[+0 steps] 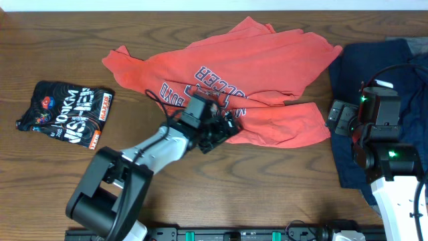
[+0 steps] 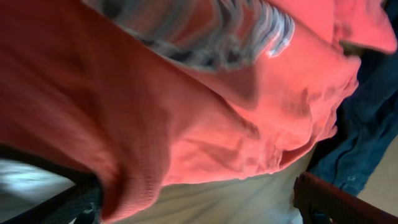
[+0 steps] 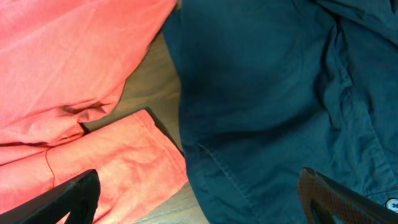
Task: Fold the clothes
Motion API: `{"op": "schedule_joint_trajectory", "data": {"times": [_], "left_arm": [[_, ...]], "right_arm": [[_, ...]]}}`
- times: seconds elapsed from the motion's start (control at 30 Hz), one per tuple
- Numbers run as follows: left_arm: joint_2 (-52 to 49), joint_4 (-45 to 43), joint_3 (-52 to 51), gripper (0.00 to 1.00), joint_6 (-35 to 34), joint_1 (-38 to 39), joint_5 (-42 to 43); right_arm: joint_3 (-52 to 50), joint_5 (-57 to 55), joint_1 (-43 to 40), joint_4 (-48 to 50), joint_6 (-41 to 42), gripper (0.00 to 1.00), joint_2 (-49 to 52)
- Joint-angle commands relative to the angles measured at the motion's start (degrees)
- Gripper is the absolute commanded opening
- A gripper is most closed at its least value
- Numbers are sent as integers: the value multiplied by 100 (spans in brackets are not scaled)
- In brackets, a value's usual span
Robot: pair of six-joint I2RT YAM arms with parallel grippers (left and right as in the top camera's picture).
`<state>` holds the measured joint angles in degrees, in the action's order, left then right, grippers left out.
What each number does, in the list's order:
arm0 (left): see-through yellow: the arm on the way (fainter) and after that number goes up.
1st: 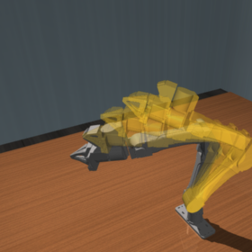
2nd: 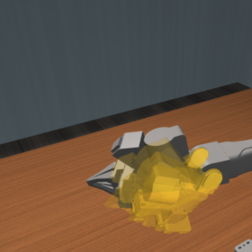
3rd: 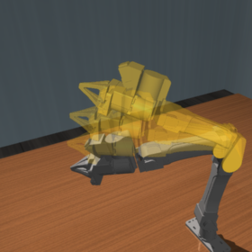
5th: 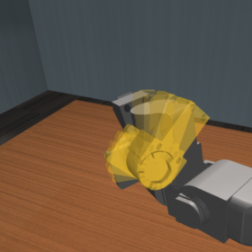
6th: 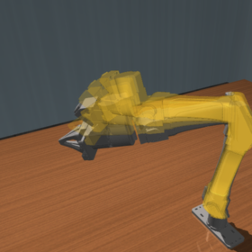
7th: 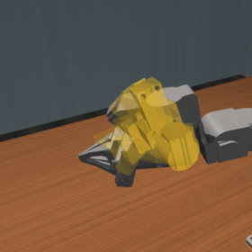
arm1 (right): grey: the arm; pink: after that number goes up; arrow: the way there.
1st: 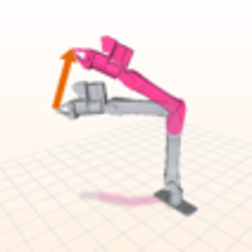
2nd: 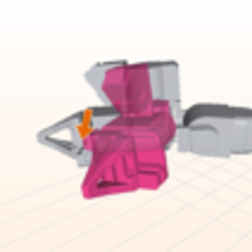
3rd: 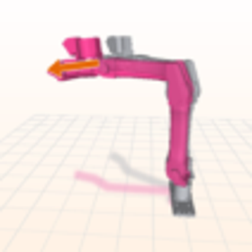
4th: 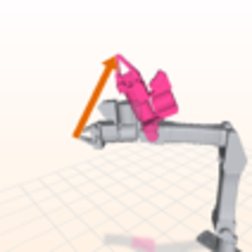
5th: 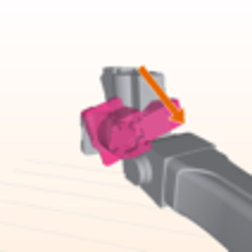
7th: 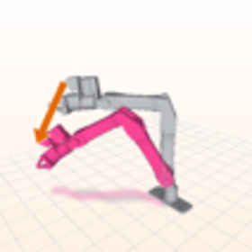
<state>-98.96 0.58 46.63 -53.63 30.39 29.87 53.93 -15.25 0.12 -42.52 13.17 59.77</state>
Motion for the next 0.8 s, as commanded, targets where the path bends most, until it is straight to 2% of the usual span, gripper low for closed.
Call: {"op": "schedule_joint_trajectory", "data": {"times": [0.0,0.03,0.2,0.23,0.27,0.37,0.47,0.6,0.77], "left_arm": [[-361,15,-212,93,-372,352,-907],[-365,-31,-212,86,-372,413,-1104],[-358,96,-212,20,-291,428,-1777],[-354,197,-210,9,-144,367,-1805],[-345,317,-212,6,-15,302,-1845],[-254,970,-210,6,229,-39,-2221],[-7,1676,-210,6,605,-638,-2664],[584,2192,-210,6,1333,-1633,-2723],[1408,2675,-210,6,1357,-2885,-2756]], "right_arm": [[55,-83,-44,-13,-35,99,-24],[55,-83,-44,-13,-35,99,-24],[55,-83,-44,-15,-37,99,-24],[55,-85,-44,-15,-37,99,-24],[55,-85,-44,-15,-37,99,-24],[55,-85,-46,-15,-39,99,-24],[55,-87,-50,-15,-39,99,-24],[55,-87,-48,-9,-37,99,-24],[55,-85,-50,-13,-39,99,-24]]}}
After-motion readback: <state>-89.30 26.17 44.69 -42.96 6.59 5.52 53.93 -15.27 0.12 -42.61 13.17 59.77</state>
